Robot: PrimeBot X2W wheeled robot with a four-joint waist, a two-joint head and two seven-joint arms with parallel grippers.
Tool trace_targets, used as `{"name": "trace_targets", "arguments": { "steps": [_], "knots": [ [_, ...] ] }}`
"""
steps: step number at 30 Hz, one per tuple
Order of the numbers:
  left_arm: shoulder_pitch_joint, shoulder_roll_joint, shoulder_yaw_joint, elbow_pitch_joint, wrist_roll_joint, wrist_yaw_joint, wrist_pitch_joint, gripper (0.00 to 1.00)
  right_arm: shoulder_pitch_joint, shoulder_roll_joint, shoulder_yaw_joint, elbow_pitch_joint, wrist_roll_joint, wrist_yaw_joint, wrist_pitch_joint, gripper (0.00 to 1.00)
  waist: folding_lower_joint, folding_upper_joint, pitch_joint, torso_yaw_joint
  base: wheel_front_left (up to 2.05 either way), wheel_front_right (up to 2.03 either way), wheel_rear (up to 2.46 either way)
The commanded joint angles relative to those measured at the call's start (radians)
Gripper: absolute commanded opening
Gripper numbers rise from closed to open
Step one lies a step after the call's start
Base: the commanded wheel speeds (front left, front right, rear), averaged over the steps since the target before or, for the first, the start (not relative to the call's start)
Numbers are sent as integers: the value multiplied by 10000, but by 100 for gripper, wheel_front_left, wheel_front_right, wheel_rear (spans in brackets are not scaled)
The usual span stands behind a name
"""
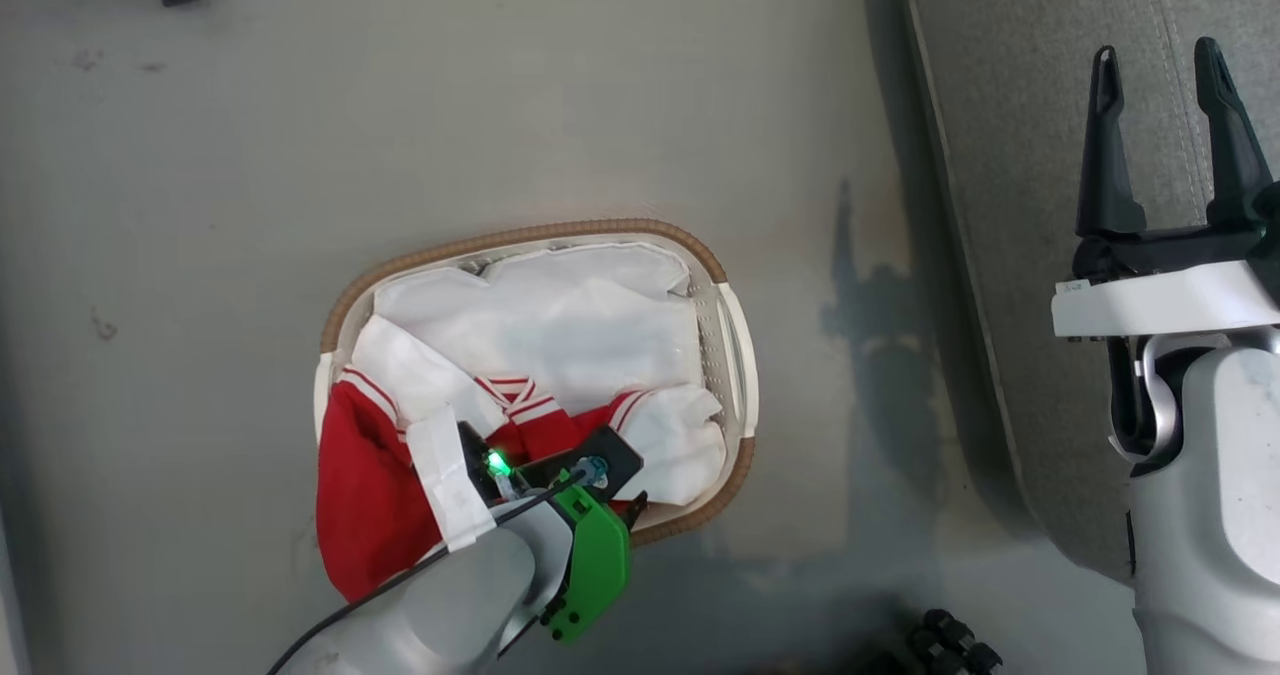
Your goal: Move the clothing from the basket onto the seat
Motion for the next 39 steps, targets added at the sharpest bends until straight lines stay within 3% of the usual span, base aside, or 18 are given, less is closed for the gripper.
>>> {"name": "trace_targets", "arguments": {
  "steps": [1, 8, 20, 21, 24, 27, 29, 39],
  "knots": [
    [-313, 204, -168, 127, -244, -23, 1, 100, -169, -18, 82, -96, 101, -14, -20, 100, -2, 0, 1022, -674, 0, 0, 0],
    [-790, 577, -800, 615, -619, -24, 306, 100, -488, -19, 440, -195, 502, -14, -20, 100, -2, 0, 1716, -1080, 0, 0, 0],
    [-1030, 1093, -922, 505, -351, -24, 1064, 100, -660, -21, 642, -245, 868, -14, -20, 100, -2, 0, 2225, -1497, 0, 0, 0],
    [-1053, 1144, -920, 495, -359, -24, 1186, 93, -669, -19, 643, -241, 894, -14, -20, 100, -2, 0, 2251, -1520, 0, 0, 0],
    [-1160, 1229, -919, 419, -400, -24, 1357, 46, -745, -21, 660, -220, 961, -14, -18, 100, -2, 0, 2318, -1580, 0, 0, 0],
    [-1244, 1319, -919, 496, -438, -24, 1343, 26, -807, -21, 669, -196, 987, -14, -20, 100, -2, 0, 2350, -1626, 0, 0, 0],
    [-1251, 1364, -921, 568, -438, -24, 1309, 0, -818, -21, 658, -180, 1004, -14, -20, 100, -2, 0, 2343, -1643, 0, 0, 0],
    [-1060, 1123, -924, 282, -934, -25, 18, 0, -405, -25, 499, 197, 730, -14, -20, 100, -2, 0, 1339, -1160, 0, 0, 0]
  ]
}}
